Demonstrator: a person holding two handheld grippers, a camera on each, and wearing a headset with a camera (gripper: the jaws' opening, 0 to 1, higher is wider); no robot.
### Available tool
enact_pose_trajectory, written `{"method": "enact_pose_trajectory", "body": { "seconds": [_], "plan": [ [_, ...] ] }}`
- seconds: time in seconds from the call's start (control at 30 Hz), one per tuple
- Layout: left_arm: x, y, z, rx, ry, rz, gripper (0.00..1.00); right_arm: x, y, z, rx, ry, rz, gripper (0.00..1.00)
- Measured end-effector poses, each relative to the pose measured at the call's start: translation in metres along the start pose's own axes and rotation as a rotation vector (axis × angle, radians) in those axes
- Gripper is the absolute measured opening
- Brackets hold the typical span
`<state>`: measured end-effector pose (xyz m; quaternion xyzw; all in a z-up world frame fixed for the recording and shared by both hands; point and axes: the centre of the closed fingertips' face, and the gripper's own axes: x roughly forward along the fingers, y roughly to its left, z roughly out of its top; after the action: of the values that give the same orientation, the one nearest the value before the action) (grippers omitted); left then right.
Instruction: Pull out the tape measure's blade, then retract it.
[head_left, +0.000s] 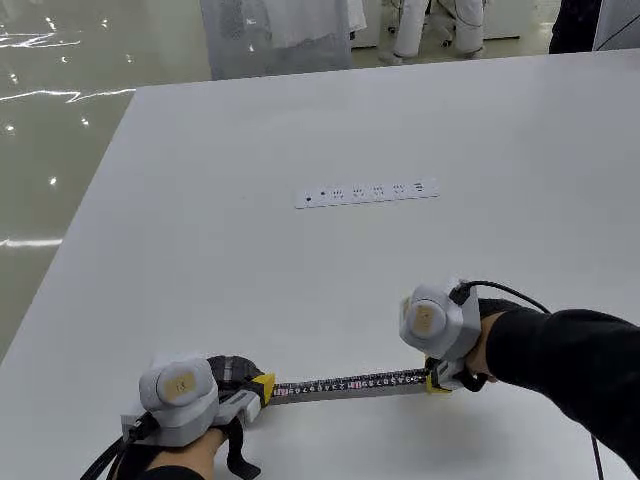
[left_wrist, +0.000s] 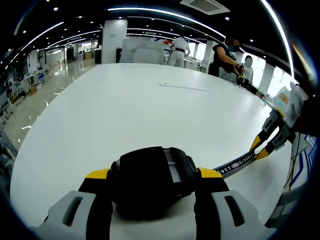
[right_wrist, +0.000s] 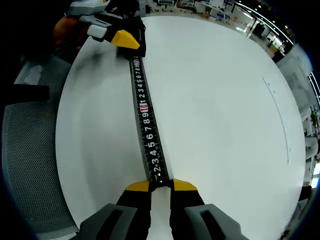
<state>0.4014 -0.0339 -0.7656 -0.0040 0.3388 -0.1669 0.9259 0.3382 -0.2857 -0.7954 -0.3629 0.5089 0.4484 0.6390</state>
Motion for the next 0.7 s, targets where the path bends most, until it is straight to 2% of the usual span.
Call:
{"method": "enact_pose_trajectory", "body": {
  "seconds": [0.7],
  "plan": [
    [-0.0006,-0.0005,0.0001,-0.002,0.0,0.001,0.62,0.0006,0.0008,0.0035,-0.001,0.005,0.003,0.09]
  ]
}}
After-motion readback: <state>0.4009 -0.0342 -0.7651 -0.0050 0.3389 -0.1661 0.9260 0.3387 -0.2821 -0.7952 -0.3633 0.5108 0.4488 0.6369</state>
